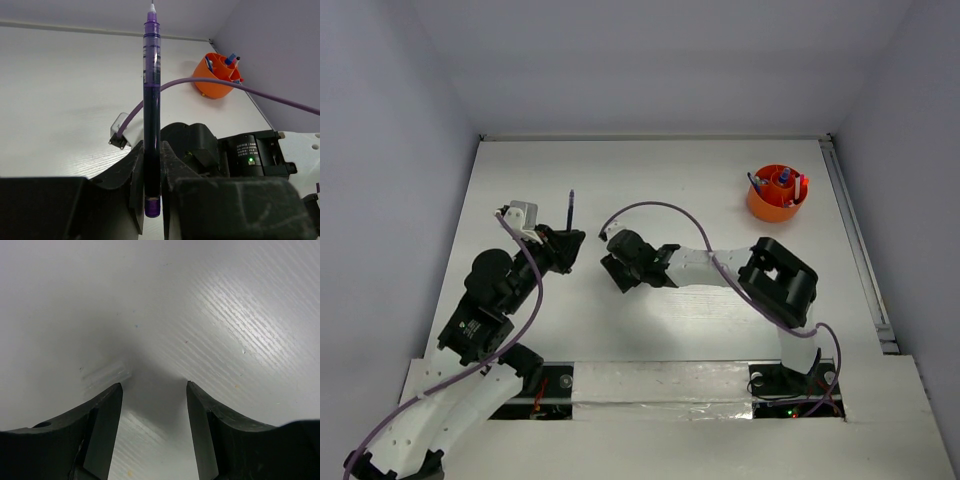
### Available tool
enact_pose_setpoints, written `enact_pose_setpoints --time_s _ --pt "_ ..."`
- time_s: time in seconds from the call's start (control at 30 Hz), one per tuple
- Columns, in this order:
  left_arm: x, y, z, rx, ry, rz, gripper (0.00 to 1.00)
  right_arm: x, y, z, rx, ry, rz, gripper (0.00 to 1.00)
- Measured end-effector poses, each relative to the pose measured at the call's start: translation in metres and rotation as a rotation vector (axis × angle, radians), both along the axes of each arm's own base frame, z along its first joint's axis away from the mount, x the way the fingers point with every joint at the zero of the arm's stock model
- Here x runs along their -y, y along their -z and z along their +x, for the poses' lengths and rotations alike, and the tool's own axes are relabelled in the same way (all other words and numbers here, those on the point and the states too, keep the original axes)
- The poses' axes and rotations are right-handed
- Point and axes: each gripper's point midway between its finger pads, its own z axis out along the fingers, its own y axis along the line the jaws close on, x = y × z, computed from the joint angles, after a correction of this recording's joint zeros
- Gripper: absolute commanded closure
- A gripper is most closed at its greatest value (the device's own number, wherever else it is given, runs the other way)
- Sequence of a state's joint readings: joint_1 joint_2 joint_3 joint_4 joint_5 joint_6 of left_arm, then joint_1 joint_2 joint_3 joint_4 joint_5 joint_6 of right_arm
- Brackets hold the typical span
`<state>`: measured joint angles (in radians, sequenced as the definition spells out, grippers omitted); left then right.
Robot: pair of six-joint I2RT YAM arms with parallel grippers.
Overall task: Sort the stationery into containers
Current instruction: Pick up the pen cap from the center of the board.
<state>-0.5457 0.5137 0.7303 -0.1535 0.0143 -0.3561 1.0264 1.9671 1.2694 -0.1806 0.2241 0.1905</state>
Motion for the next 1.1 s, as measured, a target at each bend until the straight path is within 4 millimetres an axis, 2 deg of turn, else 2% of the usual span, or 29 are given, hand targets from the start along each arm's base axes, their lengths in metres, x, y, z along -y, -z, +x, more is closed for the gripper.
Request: enact_pose_setpoints --time_s 0.13,0.17,0.23,0.27,0.33,0.5,0.63,0.73,1.1 --pt "-0.001 0.001 0.001 -0.002 0.002 0.0 1.0 -0.003 -0.006 0.007 0.011 0.009 0.019 0.38" --pt "-0.001 0.001 0.001 -0.002 0.001 0.0 1.0 -0.004 -0.007 0.007 0.009 0.007 0.027 0.35" --pt "-0.002 0.0 0.001 -0.001 0.001 -0.002 1.0 -0.006 -0.011 0.003 -0.009 -0.003 0.047 0.32" --pt "-0.002 0.0 0.002 0.0 0.0 -0.002 1.0 -0.008 -0.013 -0.001 -0.023 -0.011 0.063 0.27" --pt "-0.003 -0.001 0.003 0.003 -0.002 -0.004 1.0 -0.014 -0.02 -0.011 -0.07 -0.025 0.113 0.25" --pt "-0.005 -0.001 0.003 0.003 0.001 -0.006 1.0 -0.034 -0.034 -0.035 -0.198 -0.038 0.255 0.33" --pt "-0.003 -0.002 0.003 0.007 0.012 -0.009 1.0 -0.043 -0.027 -0.044 -0.26 -0.013 0.294 0.39" --pt "-0.003 -0.002 0.002 0.008 0.015 -0.01 1.0 -0.043 -0.009 -0.048 -0.294 0.019 0.271 0.39" --pt "-0.004 -0.002 0.003 0.009 0.013 -0.011 1.0 -0.057 -0.006 -0.031 -0.244 0.078 0.238 0.39"
